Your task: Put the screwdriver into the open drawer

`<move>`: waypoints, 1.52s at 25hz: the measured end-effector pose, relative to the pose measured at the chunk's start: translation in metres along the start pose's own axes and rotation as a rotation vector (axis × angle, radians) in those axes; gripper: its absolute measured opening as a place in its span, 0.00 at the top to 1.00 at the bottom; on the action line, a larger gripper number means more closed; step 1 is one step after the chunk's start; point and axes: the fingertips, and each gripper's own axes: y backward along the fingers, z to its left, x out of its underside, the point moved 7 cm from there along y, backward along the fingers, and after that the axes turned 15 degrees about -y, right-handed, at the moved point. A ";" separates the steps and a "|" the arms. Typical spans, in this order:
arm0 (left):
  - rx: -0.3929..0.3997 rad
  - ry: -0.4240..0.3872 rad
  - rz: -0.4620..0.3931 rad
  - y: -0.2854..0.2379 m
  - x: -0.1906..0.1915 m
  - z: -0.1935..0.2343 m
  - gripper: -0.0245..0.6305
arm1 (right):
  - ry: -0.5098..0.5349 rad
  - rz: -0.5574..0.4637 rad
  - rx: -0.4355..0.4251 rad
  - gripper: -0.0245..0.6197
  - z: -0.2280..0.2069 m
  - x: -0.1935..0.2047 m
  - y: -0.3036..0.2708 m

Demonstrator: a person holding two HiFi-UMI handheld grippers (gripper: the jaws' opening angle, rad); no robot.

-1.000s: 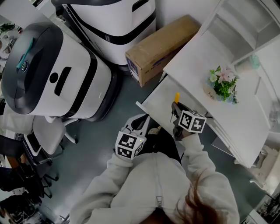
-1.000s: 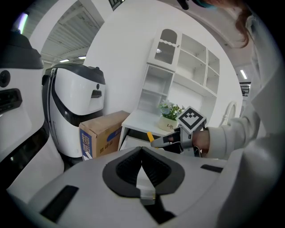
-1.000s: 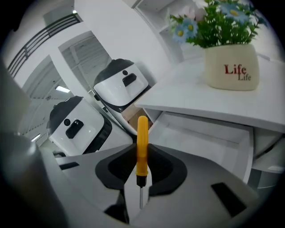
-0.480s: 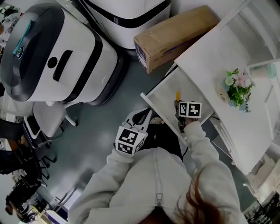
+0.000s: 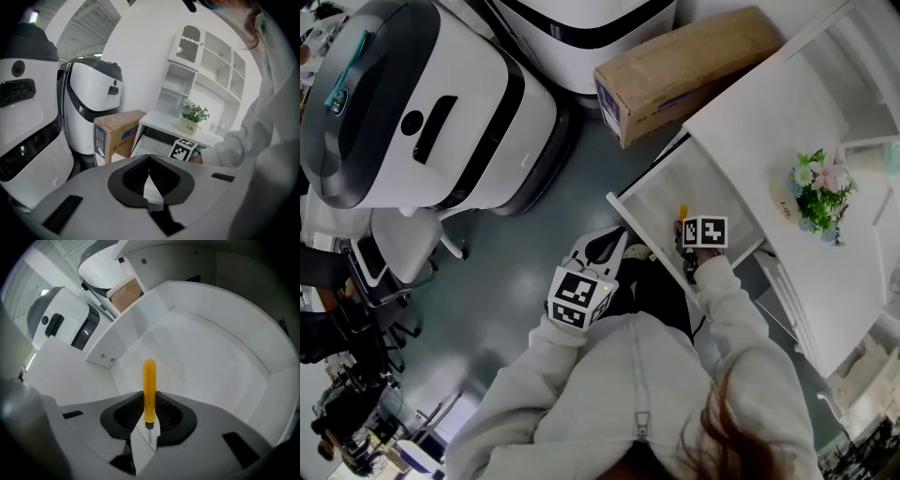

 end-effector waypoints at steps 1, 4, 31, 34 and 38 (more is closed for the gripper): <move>0.000 -0.001 0.000 0.000 0.000 0.000 0.94 | -0.004 0.005 -0.001 0.82 -0.001 0.001 -0.002; 0.002 -0.005 0.003 0.001 0.002 0.000 0.94 | -0.031 0.010 0.005 0.82 -0.007 0.002 -0.006; 0.025 -0.039 -0.007 0.004 -0.003 -0.016 0.94 | -0.071 -0.026 -0.046 0.79 -0.012 0.005 0.012; 0.033 -0.059 -0.028 0.004 -0.010 -0.017 0.94 | -0.052 -0.064 -0.059 0.79 -0.011 0.002 0.030; 0.042 -0.080 -0.055 0.006 -0.020 -0.017 0.94 | -0.058 -0.120 -0.093 0.79 -0.008 0.001 0.057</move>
